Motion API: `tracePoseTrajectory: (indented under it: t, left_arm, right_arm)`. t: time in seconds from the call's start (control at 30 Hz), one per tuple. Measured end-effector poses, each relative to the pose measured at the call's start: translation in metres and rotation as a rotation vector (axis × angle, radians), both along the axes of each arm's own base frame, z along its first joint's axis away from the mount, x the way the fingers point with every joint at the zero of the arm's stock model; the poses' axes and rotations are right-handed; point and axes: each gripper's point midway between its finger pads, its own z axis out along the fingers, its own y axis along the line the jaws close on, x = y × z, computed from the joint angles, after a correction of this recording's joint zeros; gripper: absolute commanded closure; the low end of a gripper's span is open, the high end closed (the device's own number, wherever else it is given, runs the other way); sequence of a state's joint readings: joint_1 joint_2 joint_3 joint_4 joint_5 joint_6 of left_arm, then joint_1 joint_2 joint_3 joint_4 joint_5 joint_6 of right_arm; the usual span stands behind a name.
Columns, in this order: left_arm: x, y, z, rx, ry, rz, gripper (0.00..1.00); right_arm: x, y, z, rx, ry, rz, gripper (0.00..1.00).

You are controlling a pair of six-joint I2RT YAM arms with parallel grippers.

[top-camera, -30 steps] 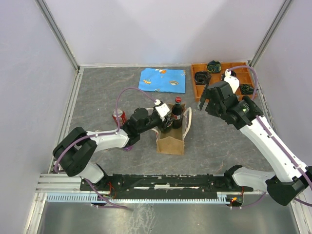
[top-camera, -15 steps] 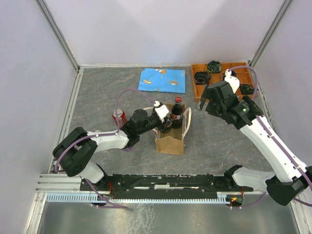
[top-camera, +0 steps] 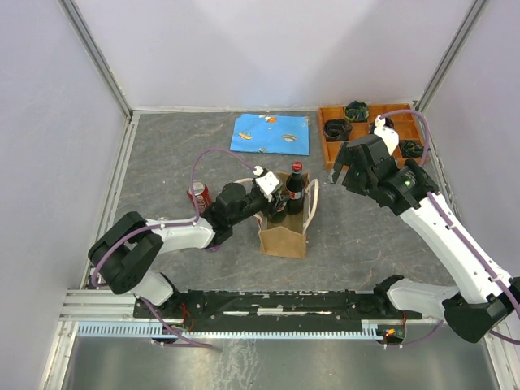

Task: Place the beverage into the canvas bag

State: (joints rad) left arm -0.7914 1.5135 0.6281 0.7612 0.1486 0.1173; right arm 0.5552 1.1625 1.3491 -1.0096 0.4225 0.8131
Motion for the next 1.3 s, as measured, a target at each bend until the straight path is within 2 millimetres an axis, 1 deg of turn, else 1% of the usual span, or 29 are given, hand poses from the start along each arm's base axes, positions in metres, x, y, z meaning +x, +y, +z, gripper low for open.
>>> tracePoseTrajectory:
  t: [0.17, 0.23, 0.27, 0.33, 0.37, 0.4, 0.47, 0.53, 0.67, 0.83, 0.93, 1.0, 1.17, 1.3]
  left_arm:
    - [0.003, -0.002, -0.001, -0.015, -0.004, 0.011, 0.96]
    - [0.005, -0.002, -0.001, -0.024, -0.003, 0.017, 0.93]
    - [0.005, -0.003, -0.001, -0.027, -0.003, 0.019, 0.90]
    - [0.006, -0.003, -0.001, -0.029, -0.005, 0.022, 0.78]
    - [0.006, -0.003, -0.001, -0.030, -0.005, 0.022, 0.68]
    - [0.007, -0.003, -0.002, -0.032, -0.005, 0.025, 0.55]
    - [0.008, -0.003, -0.002, -0.034, -0.004, 0.028, 0.40]
    - [0.008, -0.002, -0.003, -0.031, -0.002, 0.034, 0.30]
    - [0.009, 0.002, -0.013, -0.001, 0.025, 0.052, 0.19]
    - [0.008, 0.002, -0.016, 0.011, 0.037, 0.051, 0.12]
    - [0.006, 0.003, -0.013, 0.013, 0.042, 0.045, 0.10]
    - [0.005, 0.003, -0.008, 0.010, 0.038, 0.044, 0.09]
    - [0.005, 0.002, 0.026, -0.037, -0.005, 0.036, 0.08]
    - [0.001, 0.001, 0.055, -0.082, -0.039, 0.016, 0.08]
  right_arm:
    - [0.000, 0.000, 0.000, 0.000, 0.000, 0.000, 0.01]
    - [0.000, 0.000, 0.000, -0.001, 0.000, 0.000, 0.01]
    - [0.000, 0.000, 0.000, -0.002, 0.001, 0.000, 0.01]
    - [0.000, 0.000, 0.000, -0.002, 0.000, 0.001, 0.01]
    - [0.000, 0.000, 0.000, -0.002, 0.001, 0.001, 0.01]
    - [0.000, -0.001, 0.000, -0.002, 0.001, 0.000, 0.01]
    - [0.000, -0.001, 0.000, -0.002, 0.001, 0.000, 0.01]
    - [0.000, -0.001, 0.000, -0.002, 0.001, 0.000, 0.01]
    - [0.000, -0.001, -0.001, -0.003, 0.002, -0.002, 0.01]
    - [0.000, -0.001, -0.001, -0.001, 0.004, -0.002, 0.01]
    - [0.001, -0.001, -0.002, -0.001, 0.007, -0.001, 0.01]
    - [0.001, 0.000, -0.003, 0.000, 0.013, 0.002, 0.01]
    - [0.002, 0.003, -0.006, 0.004, 0.024, 0.011, 0.01]
    - [0.002, 0.004, -0.007, 0.008, 0.026, 0.015, 0.01]
